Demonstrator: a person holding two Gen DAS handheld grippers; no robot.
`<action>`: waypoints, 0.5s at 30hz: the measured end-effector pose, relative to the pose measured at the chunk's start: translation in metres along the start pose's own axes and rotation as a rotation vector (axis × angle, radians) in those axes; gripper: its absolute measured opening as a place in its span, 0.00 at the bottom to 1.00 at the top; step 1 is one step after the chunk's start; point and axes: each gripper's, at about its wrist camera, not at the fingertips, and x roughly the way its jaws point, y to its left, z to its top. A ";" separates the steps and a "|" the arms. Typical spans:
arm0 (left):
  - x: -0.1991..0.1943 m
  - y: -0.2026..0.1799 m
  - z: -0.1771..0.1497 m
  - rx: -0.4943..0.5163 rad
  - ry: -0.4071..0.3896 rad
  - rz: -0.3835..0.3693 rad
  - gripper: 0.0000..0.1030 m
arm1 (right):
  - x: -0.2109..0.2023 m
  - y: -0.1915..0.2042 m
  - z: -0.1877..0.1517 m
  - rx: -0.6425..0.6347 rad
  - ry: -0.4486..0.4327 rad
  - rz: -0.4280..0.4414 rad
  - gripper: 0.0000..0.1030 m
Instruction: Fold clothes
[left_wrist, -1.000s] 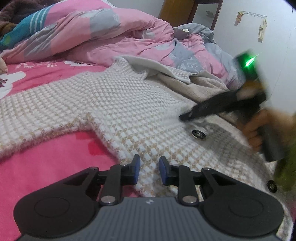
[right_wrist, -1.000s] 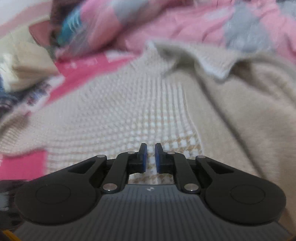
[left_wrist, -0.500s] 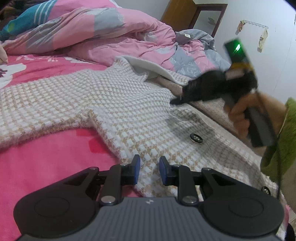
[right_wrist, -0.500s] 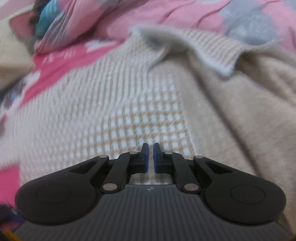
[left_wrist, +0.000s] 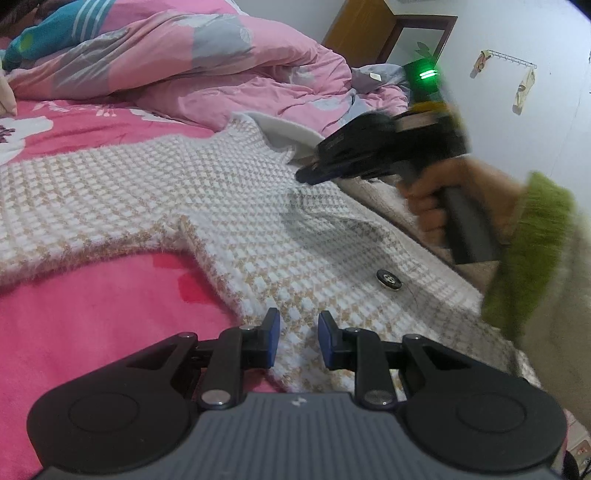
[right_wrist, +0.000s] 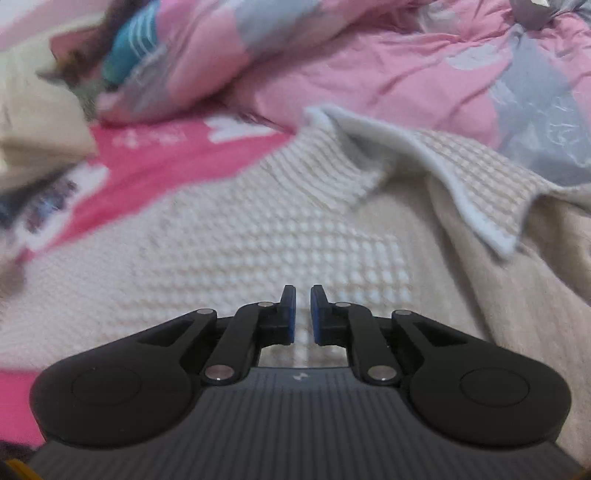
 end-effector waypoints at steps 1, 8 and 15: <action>0.000 0.000 0.000 -0.001 0.000 -0.001 0.23 | 0.013 -0.001 0.001 -0.017 0.014 -0.026 0.05; -0.001 0.003 -0.001 -0.016 -0.002 -0.014 0.24 | 0.029 -0.024 0.008 0.014 -0.011 -0.146 0.05; -0.001 0.005 0.000 -0.022 -0.002 -0.019 0.24 | 0.038 -0.040 0.023 0.050 -0.045 -0.153 0.04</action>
